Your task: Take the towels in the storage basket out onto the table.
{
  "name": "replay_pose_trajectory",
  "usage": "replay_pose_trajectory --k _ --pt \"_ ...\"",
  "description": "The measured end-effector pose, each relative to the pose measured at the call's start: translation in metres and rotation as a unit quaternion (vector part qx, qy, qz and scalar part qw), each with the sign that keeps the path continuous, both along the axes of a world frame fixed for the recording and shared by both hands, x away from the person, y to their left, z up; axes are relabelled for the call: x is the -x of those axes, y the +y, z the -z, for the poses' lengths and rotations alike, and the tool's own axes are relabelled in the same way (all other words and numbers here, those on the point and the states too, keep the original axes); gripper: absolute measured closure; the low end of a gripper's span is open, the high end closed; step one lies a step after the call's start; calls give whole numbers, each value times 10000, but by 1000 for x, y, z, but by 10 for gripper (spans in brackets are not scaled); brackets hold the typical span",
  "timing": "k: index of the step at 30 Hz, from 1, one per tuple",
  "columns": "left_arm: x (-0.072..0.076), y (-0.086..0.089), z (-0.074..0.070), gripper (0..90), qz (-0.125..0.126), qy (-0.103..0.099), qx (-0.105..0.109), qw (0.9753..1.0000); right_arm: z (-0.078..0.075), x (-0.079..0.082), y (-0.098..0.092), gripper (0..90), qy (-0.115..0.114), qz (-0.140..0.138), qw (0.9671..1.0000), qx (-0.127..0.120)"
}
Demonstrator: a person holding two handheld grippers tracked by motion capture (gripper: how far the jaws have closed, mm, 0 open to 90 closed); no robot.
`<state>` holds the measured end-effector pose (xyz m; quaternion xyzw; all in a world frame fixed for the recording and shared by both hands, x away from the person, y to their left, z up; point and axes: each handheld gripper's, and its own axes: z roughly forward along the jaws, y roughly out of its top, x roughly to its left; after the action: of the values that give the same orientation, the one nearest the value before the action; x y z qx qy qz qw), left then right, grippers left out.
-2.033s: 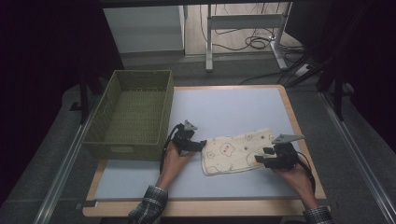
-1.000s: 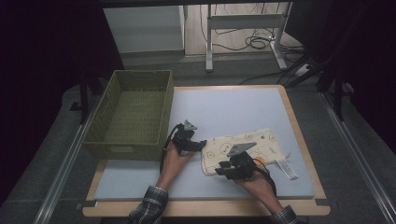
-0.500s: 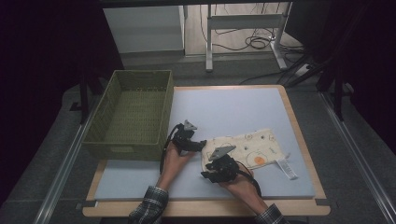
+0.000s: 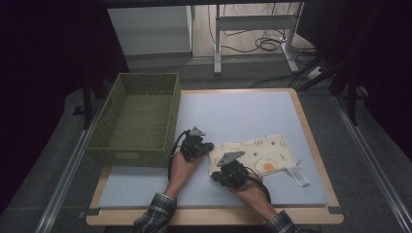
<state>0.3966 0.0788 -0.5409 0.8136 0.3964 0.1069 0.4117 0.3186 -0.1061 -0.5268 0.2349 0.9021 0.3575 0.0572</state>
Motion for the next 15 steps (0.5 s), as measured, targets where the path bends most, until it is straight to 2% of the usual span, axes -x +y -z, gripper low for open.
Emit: replay_pose_trajectory --k 4,7,9,13,15 --pt "7 4 -4 858 -237 -230 -59 9994 -2 0 9 847 -11 -54 9999 -151" --pt "10 3 -7 858 -274 -349 -20 9990 -6 1 12 847 -89 -93 9998 -171" --pt "11 2 -10 858 -277 -403 19 9988 -8 2 10 847 -97 -74 9997 -211" --pt "11 -9 -22 855 -201 -614 89 9979 -21 2 -8 846 -150 48 9989 -443" --pt "10 -12 -26 856 -175 -665 89 9976 -23 2 -11 846 -140 73 9987 -479"
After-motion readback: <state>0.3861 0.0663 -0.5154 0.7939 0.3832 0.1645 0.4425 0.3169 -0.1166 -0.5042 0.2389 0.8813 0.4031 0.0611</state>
